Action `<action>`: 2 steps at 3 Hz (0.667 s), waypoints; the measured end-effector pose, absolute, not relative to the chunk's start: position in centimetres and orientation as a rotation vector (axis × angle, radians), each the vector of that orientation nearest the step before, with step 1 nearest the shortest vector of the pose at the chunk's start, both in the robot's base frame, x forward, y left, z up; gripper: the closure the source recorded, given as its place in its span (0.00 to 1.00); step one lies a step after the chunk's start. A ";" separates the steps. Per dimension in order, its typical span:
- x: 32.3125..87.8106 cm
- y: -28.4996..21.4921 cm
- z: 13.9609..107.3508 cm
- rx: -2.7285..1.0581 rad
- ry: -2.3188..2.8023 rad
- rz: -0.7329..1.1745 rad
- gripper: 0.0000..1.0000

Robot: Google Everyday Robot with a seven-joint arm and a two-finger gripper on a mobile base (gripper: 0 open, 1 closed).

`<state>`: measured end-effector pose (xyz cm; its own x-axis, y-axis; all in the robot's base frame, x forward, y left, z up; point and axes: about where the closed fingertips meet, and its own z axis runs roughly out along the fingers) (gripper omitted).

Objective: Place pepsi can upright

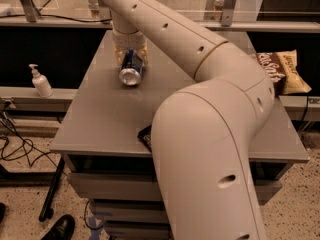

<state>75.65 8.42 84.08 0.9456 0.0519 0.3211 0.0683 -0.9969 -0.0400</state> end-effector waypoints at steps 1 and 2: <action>74.2 8.5 85.8 -3.013 -0.104 -0.457 0.87; 71.4 8.8 89.1 -2.937 -0.207 -0.436 1.00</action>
Offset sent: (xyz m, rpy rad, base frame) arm -0.0889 0.0027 0.1071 0.1732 0.0387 0.2178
